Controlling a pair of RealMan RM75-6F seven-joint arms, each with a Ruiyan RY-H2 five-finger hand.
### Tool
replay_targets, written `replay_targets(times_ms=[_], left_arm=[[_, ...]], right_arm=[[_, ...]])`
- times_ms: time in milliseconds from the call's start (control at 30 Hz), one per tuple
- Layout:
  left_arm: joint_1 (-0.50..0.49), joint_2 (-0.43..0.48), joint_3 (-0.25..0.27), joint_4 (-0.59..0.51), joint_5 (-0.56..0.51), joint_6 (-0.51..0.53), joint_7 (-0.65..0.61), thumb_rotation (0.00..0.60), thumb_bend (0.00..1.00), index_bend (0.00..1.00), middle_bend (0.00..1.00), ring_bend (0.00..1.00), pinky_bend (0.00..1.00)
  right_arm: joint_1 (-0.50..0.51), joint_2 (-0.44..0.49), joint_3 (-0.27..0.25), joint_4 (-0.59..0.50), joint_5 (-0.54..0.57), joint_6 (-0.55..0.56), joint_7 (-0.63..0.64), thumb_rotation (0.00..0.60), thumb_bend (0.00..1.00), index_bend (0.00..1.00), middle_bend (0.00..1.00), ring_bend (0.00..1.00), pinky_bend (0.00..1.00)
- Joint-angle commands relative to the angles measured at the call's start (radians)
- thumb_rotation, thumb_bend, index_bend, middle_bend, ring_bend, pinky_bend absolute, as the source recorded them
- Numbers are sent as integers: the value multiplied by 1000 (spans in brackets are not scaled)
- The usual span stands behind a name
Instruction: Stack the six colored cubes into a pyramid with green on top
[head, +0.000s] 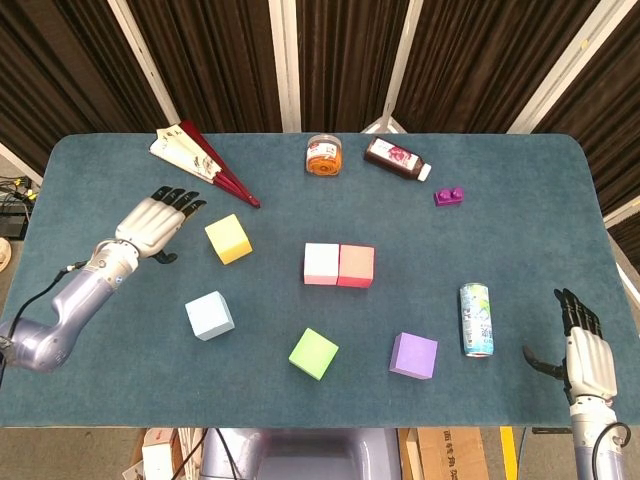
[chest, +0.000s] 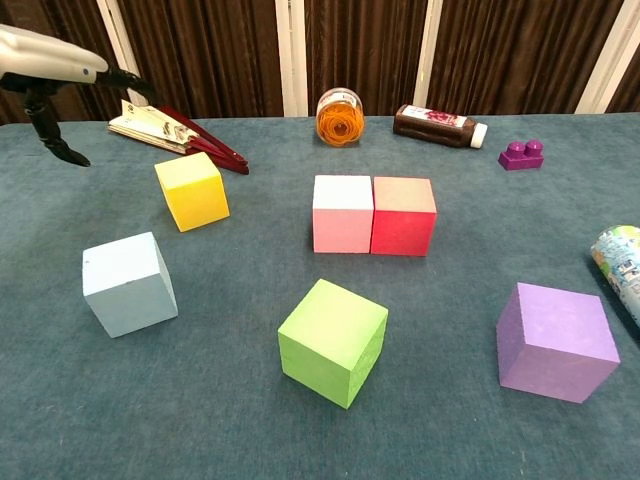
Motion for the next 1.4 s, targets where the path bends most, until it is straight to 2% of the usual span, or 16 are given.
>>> replay_targets(times_ms=[33, 633, 1033, 1233, 1400], left_arm=[[-20, -33, 2, 37, 9, 1, -1, 600, 275, 29, 3, 0, 0], [-148, -237, 31, 280, 9, -95, 29, 600, 275, 37, 4, 0, 0], [-180, -306, 59, 367, 20, -118, 27, 600, 275, 54, 40, 0, 0], [-185, -332, 65, 391, 32, -111, 16, 600, 275, 119, 157, 0, 0], [-185, -340, 71, 405, 50, -96, 16, 600, 284, 219, 274, 0, 0]], right_arm=[[-2, 0, 4, -6, 3, -3, 1, 600, 272, 14, 30, 0, 0], [-3, -17, 45, -20, 95, -40, -51, 600, 272, 15, 30, 0, 0], [-6, -21, 61, -20, 116, -53, -53, 600, 273, 17, 30, 0, 0], [-8, -25, 69, -17, 127, -57, -55, 600, 273, 18, 30, 0, 0], [-9, -27, 74, -17, 131, -60, -53, 600, 272, 20, 30, 0, 0]])
